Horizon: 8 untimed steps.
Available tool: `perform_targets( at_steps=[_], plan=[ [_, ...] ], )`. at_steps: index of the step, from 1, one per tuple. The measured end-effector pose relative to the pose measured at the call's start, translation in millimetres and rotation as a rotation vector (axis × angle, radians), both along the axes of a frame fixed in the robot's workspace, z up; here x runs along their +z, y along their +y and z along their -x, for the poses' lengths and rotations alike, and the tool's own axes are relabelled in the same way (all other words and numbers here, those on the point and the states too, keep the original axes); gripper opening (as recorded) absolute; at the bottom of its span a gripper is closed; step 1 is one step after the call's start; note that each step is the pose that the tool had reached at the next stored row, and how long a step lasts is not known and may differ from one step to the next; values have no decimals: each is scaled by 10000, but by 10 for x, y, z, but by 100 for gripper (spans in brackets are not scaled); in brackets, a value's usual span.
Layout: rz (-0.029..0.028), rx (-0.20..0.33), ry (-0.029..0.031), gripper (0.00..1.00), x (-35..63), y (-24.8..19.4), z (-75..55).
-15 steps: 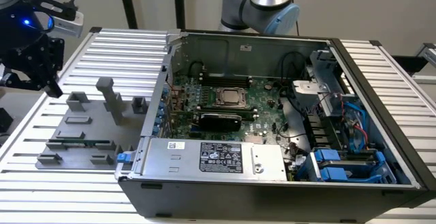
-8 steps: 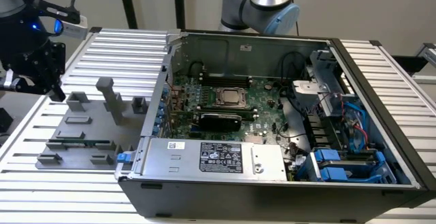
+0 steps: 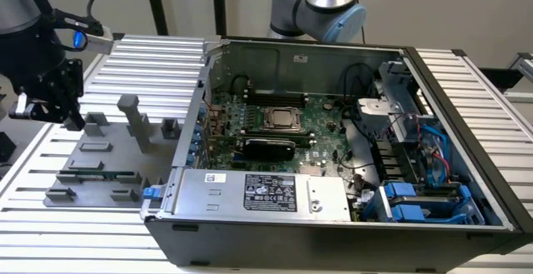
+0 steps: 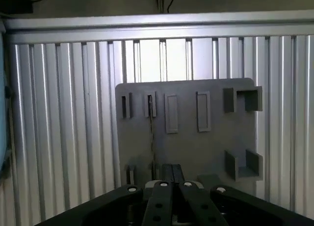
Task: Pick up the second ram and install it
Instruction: 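Pick up the second ram and move it above second insertion slot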
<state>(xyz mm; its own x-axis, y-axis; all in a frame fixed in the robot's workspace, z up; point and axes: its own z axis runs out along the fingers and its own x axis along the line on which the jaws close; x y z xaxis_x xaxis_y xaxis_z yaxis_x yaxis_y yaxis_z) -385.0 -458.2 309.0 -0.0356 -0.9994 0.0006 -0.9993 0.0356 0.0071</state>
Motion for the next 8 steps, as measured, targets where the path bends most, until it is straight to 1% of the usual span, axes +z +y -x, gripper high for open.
perform_targets(
  at_steps=[8],
  plan=[
    [20, 402, 2, 100, -146, -1, 0]
  ],
)
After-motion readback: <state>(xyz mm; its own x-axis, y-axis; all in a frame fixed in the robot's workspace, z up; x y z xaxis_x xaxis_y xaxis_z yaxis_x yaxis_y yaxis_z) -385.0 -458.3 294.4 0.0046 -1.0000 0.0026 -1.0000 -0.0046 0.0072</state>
